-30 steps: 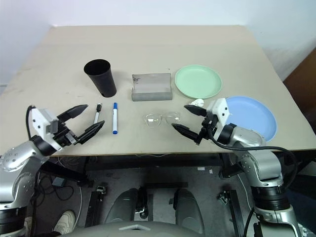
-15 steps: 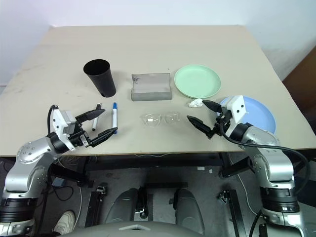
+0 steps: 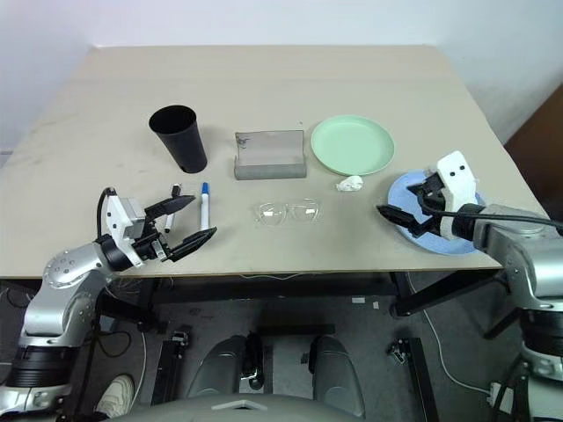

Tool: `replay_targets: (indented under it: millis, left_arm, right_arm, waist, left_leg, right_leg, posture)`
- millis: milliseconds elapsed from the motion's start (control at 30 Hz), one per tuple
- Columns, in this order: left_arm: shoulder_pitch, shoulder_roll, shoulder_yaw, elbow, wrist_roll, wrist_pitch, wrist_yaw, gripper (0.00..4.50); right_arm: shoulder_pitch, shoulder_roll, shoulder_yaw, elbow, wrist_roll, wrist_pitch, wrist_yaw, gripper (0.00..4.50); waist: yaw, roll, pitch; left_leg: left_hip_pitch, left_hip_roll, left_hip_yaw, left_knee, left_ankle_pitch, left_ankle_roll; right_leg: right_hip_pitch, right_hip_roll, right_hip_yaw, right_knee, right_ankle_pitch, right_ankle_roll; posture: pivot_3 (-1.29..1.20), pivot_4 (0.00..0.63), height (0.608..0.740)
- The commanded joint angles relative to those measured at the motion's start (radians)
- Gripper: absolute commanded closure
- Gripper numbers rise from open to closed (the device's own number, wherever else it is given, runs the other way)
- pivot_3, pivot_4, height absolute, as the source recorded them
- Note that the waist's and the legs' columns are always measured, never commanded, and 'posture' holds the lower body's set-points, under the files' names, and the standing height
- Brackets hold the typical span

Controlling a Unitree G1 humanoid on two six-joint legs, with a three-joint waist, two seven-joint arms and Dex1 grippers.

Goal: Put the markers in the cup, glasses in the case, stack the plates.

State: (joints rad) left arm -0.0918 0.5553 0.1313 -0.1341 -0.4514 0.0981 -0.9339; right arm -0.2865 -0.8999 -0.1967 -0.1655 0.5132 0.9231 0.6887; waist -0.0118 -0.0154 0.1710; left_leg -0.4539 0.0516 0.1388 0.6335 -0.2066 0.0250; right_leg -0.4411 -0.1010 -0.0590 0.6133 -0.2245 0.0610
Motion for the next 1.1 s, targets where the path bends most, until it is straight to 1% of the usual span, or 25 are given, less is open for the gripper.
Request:
replay_targets:
  millis: [33,167,333,367,400,500,667,733,800,833,867,900,933,967,1000,1033,1067,1100]
  left_arm:
    - [-0.021,-0.004,-0.003,-0.003,0.003,-0.022,-0.004,0.09]
    - [-0.036,-0.005,-0.001,0.005,0.005,-0.018,-0.005,0.09]
    - [-0.032,0.000,0.004,0.006,0.006,-0.017,-0.010,0.09]
    - [-0.032,0.000,0.004,0.005,0.006,-0.017,-0.010,0.06]
    - [-0.031,0.000,0.004,0.003,0.007,-0.016,-0.009,0.06]
    - [-0.028,0.001,0.000,0.000,0.011,-0.017,-0.011,0.06]
    - [-0.028,0.003,-0.001,0.003,0.015,-0.016,-0.012,0.06]
    - [-0.027,0.003,-0.002,0.002,0.017,-0.016,-0.012,0.06]
    - [-0.031,0.002,-0.003,0.005,0.020,-0.016,-0.012,0.06]
    - [-0.034,0.001,-0.003,0.008,0.022,-0.017,-0.011,0.06]
    - [-0.037,0.001,-0.003,0.011,0.023,-0.018,-0.011,0.06]
    - [-0.039,0.000,-0.004,0.013,0.025,-0.018,-0.011,0.06]
    - [-0.040,-0.001,-0.004,0.013,0.026,-0.018,-0.012,0.06]
    - [-0.041,-0.001,-0.004,0.013,0.026,-0.019,-0.012,0.06]
    - [-0.042,-0.002,-0.004,0.014,0.027,-0.019,-0.012,0.06]
    - [-0.044,-0.003,-0.005,0.016,0.028,-0.021,-0.013,0.06]
    - [-0.045,-0.003,-0.006,0.018,0.028,-0.023,-0.014,0.06]
    - [-0.046,-0.004,-0.007,0.020,0.029,-0.024,-0.014,0.06]
  right_arm:
    - [-0.030,0.005,0.045,0.009,-0.045,0.052,-0.054,0.00]
    - [-0.050,0.015,0.098,0.052,-0.096,0.071,-0.089,0.00]
    - [-0.047,-0.004,0.138,0.047,-0.106,0.100,-0.054,0.00]
    - [-0.046,-0.006,0.144,0.048,-0.110,0.102,-0.050,0.43]
    - [-0.050,-0.006,0.154,0.055,-0.120,0.109,-0.053,0.60]
    - [-0.053,-0.014,0.194,0.089,-0.175,0.100,-0.070,1.59]
    - [-0.076,-0.008,0.199,0.119,-0.200,0.100,-0.071,3.29]
    - [-0.090,-0.012,0.209,0.139,-0.213,0.106,-0.077,3.90]
    - [-0.098,-0.012,0.213,0.152,-0.224,0.103,-0.074,4.39]
    - [-0.100,-0.013,0.210,0.150,-0.226,0.102,-0.069,4.48]
    - [-0.103,-0.014,0.204,0.148,-0.224,0.107,-0.065,4.48]
    - [-0.105,-0.014,0.198,0.144,-0.222,0.114,-0.061,4.48]
    - [-0.107,-0.015,0.193,0.142,-0.222,0.118,-0.059,4.48]
    - [-0.105,-0.017,0.187,0.135,-0.220,0.121,-0.056,4.48]
    - [-0.103,-0.018,0.179,0.129,-0.222,0.118,-0.058,4.48]
    - [-0.113,-0.013,0.156,0.130,-0.218,0.126,-0.067,4.48]
    - [-0.121,-0.008,0.139,0.132,-0.216,0.132,-0.074,4.48]
    - [-0.136,-0.002,0.119,0.136,-0.211,0.138,-0.081,4.48]
  waist:
    - [-0.003,0.000,0.000]
    - [-0.001,0.000,0.000]
    - [0.000,0.000,0.000]
    - [0.000,0.000,0.000]
    - [0.000,0.000,0.000]
    - [-0.001,0.000,0.000]
    - [-0.001,-0.001,-0.001]
    - [-0.003,-0.001,-0.001]
    - [-0.004,-0.002,-0.001]
    - [-0.006,0.000,-0.003]
    - [-0.007,0.001,-0.003]
    - [-0.005,0.001,-0.003]
    - [-0.001,0.001,-0.003]
    - [0.002,-0.005,-0.005]
    - [0.008,-0.009,-0.005]
    - [0.012,-0.015,-0.003]
    - [0.014,-0.015,-0.003]
    - [0.020,-0.009,-0.003]
  left_leg:
    - [0.000,0.000,0.000,0.000,0.000,0.000]
    - [0.000,0.000,0.000,0.001,0.000,0.000]
    - [-0.001,0.000,0.000,0.002,0.000,0.001]
    - [-0.001,0.000,0.000,0.002,0.001,0.002]
    - [-0.001,0.000,0.000,0.002,0.001,0.002]
    - [-0.001,0.001,-0.001,0.003,0.000,0.001]
    - [-0.001,0.001,-0.002,0.007,-0.001,0.001]
    - [-0.001,0.001,-0.002,0.011,-0.002,0.002]
    - [-0.001,0.003,-0.001,0.012,-0.002,0.002]
    - [-0.002,0.004,0.000,0.012,-0.002,0.002]
    - [-0.005,0.009,0.001,0.011,-0.002,0.002]
    - [-0.009,0.013,0.004,0.010,-0.002,0.002]
    - [-0.013,0.015,0.007,0.008,-0.002,0.002]
    - [-0.014,0.016,0.012,0.006,-0.002,0.002]
    - [-0.010,0.016,0.030,-0.003,-0.002,0.002]
    - [-0.005,0.018,0.050,-0.010,-0.002,0.002]
    - [0.014,0.016,0.069,-0.012,-0.001,0.000]
    - [0.018,0.014,0.071,-0.006,0.001,-0.002]
  right_leg:
    - [0.000,0.000,0.000,0.000,0.000,0.000]
    - [0.000,0.002,0.000,0.001,0.000,0.000]
    - [0.000,0.002,0.000,0.001,0.000,0.000]
    - [0.000,0.003,0.000,0.001,0.000,0.000]
    - [0.001,0.003,0.000,0.001,0.000,0.001]
    - [0.001,0.003,0.000,0.001,0.000,0.001]
    - [0.000,0.003,-0.001,0.001,0.002,0.003]
    - [0.001,0.002,-0.001,0.000,0.004,0.005]
    - [0.002,0.001,-0.001,-0.003,0.006,0.005]
    - [0.002,0.002,-0.002,-0.006,0.006,0.004]
    - [0.003,0.004,-0.004,-0.015,0.012,0.006]
    - [0.003,0.005,-0.007,-0.021,0.017,0.003]
    - [0.002,0.004,-0.009,-0.021,0.021,-0.003]
    - [0.000,0.003,-0.009,-0.013,0.021,-0.004]
    - [0.001,-0.004,-0.008,0.010,0.018,-0.009]
    - [0.004,-0.005,-0.005,0.039,-0.008,-0.018]
    - [-0.004,-0.012,0.006,0.045,-0.031,-0.007]
    - [-0.004,-0.019,0.006,0.046,-0.031,-0.001]
  posture:
    - [0.00,0.150,0.740]
    - [0.00,0.150,0.740]
    - [0.00,0.150,0.740]
    - [0.00,0.150,0.740]
    - [0.00,0.150,0.740]
    - [0.00,0.150,0.740]
    - [0.00,0.150,0.740]
    - [0.00,0.150,0.740]
    - [0.00,0.150,0.740]
    - [0.00,0.150,0.740]
    - [0.00,0.150,0.740]
    - [0.00,0.150,0.740]
    - [0.00,0.150,0.740]
    - [0.00,0.150,0.740]
    - [0.00,0.150,0.740]
    - [0.00,0.150,0.740]
    - [0.00,0.150,0.740]
    - [0.00,0.150,0.740]
